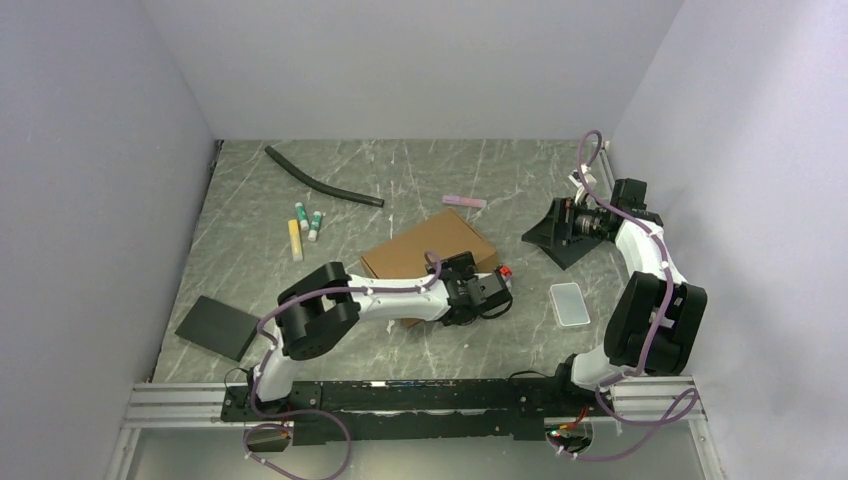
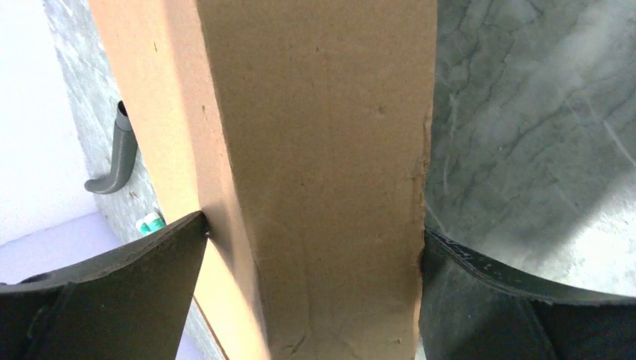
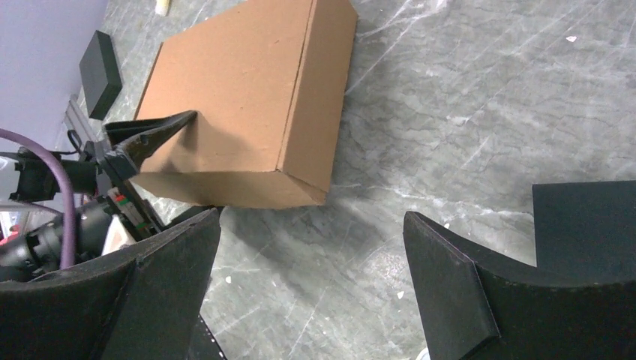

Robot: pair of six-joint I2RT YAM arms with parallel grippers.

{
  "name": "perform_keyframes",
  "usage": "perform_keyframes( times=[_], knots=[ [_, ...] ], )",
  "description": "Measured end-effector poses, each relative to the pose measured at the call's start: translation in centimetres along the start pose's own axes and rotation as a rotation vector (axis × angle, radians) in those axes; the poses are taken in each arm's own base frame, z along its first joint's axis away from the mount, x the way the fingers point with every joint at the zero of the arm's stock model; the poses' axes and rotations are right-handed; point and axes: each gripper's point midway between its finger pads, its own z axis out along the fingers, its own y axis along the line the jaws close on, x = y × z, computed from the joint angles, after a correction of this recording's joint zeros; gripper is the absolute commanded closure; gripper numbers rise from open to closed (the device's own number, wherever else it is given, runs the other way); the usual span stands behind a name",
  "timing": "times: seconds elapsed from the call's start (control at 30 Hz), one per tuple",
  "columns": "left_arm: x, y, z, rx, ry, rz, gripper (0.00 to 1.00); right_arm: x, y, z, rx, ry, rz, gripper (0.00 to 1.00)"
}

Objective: Fold the paper box

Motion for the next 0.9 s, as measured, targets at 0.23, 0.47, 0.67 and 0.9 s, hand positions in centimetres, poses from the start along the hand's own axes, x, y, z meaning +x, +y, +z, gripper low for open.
perform_keyframes(
  times=[0.23, 0.47, 0.67, 0.9],
  knots=[
    [1.6, 0.0, 1.8, -0.141, 0.023, 0.025, 0.0, 0.6, 0.4, 0.3, -0.023, 0.01, 0.011, 0.26],
    [1.9, 0.4, 2.1, -0.186, -0.028, -0.03, 0.03, 2.9, 0.5, 2.9, -0.042, 0.108, 0.059, 0.83],
    [2.0, -0.1, 1.6, -0.097, -0.085, -0.078, 0.02, 5.9, 0.8, 5.8, -0.094, 0.228, 0.16, 0.96],
    [2.0, -0.5, 1.4, -0.054, -0.096, -0.09, 0.02, 9.3, 4.0, 10.1, -0.199, 0.369, 0.266, 0.97]
  ],
)
